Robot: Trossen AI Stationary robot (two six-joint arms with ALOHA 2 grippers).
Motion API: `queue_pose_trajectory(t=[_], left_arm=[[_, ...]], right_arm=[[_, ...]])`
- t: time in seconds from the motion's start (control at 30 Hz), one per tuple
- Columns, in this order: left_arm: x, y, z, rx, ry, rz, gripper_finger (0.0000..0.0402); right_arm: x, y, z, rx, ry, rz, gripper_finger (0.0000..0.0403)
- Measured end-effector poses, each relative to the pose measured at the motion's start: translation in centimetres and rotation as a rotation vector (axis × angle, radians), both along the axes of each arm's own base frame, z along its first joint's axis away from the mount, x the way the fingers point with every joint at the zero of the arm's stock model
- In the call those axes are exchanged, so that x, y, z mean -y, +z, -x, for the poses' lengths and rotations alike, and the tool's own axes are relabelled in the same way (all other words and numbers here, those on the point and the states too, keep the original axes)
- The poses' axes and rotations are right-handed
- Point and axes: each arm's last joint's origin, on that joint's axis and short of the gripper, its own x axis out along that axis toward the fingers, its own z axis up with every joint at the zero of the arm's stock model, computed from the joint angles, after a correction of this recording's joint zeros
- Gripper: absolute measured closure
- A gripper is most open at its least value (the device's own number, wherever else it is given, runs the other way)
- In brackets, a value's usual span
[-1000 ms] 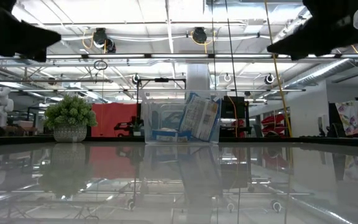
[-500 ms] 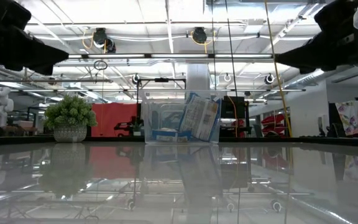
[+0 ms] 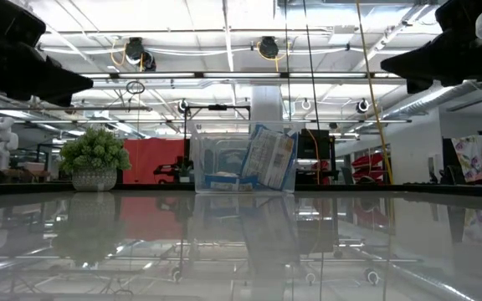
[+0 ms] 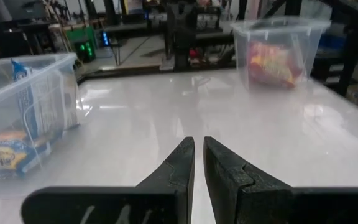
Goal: Sort Maruchan noodles
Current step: Return to Home Position
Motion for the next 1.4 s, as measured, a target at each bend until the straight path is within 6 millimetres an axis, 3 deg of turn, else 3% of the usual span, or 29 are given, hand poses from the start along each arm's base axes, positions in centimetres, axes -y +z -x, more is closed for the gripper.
queue_pose_trajectory(t=[0.13,0.4,0.97,1.4], left_arm=[[0.0,-0.7,0.1,-0.075,0.004,0.001,0.0362],[-0.3,0.0,0.2,-0.005,0.020,-0.027,0.0362],[-2.0,0.0,0.2,0.002,0.177,0.036,0.0362],[-2.2,0.0,0.2,0.009,0.191,0.077,0.0362]], right_arm=[[0.0,-0.2,0.2,-0.024,-0.001,-0.002,0.0403],[0.1,-0.8,0.2,-0.036,-0.003,-0.013,0.0403],[0.2,-0.2,0.5,0.042,-0.034,-0.038,0.0403],[0.6,0.4,1.6,0.104,-0.031,-0.009,0.0403]])
